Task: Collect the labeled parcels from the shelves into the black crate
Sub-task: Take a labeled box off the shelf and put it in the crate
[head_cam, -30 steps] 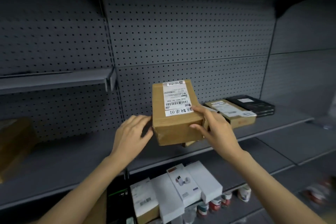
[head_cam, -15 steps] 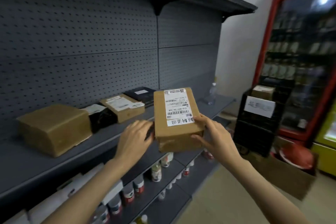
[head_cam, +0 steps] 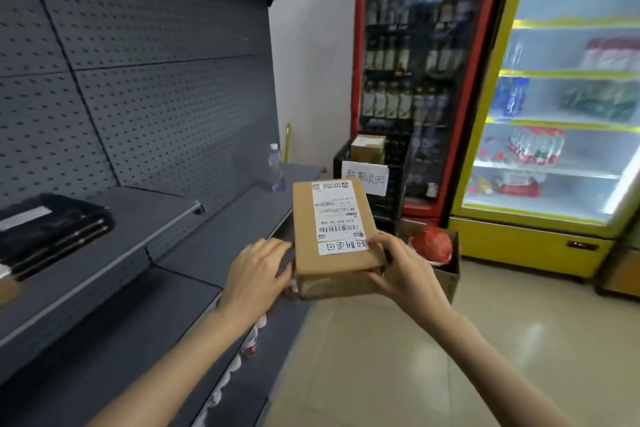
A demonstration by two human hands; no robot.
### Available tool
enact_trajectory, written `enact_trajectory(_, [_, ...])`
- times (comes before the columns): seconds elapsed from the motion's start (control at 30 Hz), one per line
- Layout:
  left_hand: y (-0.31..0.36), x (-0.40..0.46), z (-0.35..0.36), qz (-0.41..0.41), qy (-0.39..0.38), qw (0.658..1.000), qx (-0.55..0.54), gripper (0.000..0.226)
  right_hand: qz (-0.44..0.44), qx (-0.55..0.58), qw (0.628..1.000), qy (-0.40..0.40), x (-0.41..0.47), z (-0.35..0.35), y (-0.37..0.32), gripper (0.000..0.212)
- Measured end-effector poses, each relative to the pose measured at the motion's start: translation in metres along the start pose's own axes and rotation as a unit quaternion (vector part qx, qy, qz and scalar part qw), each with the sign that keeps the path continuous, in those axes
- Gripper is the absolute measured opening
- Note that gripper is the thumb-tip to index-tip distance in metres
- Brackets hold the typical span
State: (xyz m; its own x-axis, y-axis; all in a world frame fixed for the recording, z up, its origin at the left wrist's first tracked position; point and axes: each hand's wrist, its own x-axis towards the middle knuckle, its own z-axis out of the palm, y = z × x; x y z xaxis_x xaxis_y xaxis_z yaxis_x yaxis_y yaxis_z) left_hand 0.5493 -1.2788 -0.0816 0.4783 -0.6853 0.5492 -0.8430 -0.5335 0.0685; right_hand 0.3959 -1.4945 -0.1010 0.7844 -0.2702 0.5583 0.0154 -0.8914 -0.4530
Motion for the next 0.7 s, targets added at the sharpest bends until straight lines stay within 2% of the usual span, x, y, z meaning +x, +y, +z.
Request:
enact_trajectory(0.13, [-0.015,0.091,0.058,0.035,0.005,0.999,-0.018,0.036,0.02,-0.027,0.999,0.018,0.063,0.007,0.061,0.053])
enact_trajectory(0.23, [-0.027,0.162,0.096,0.059,0.007,0.998,-0.033,0.023,0.042,-0.038,0.998,0.017,0.114,0.009,0.105,0.051])
enact_trajectory(0.4, [-0.042,0.261,0.158,0.092,0.021,0.995,-0.045,0.025,0.066,-0.062,0.996,0.027,0.187,0.017,0.176,0.051])
enact_trajectory(0.57, [-0.033,0.341,0.228,0.122,0.003,0.99,-0.076,0.022,0.077,-0.046,0.995,0.036,0.234,0.03,0.258,0.067])
enact_trajectory(0.63, [-0.031,0.377,0.255,0.124,-0.009,0.989,-0.086,0.029,0.082,-0.045,0.994,0.049,0.261,0.034,0.294,0.066])
enact_trajectory(0.7, [-0.034,0.416,0.285,0.113,-0.007,0.989,-0.09,0.024,0.081,-0.035,0.994,0.064,0.292,0.038,0.331,0.065])
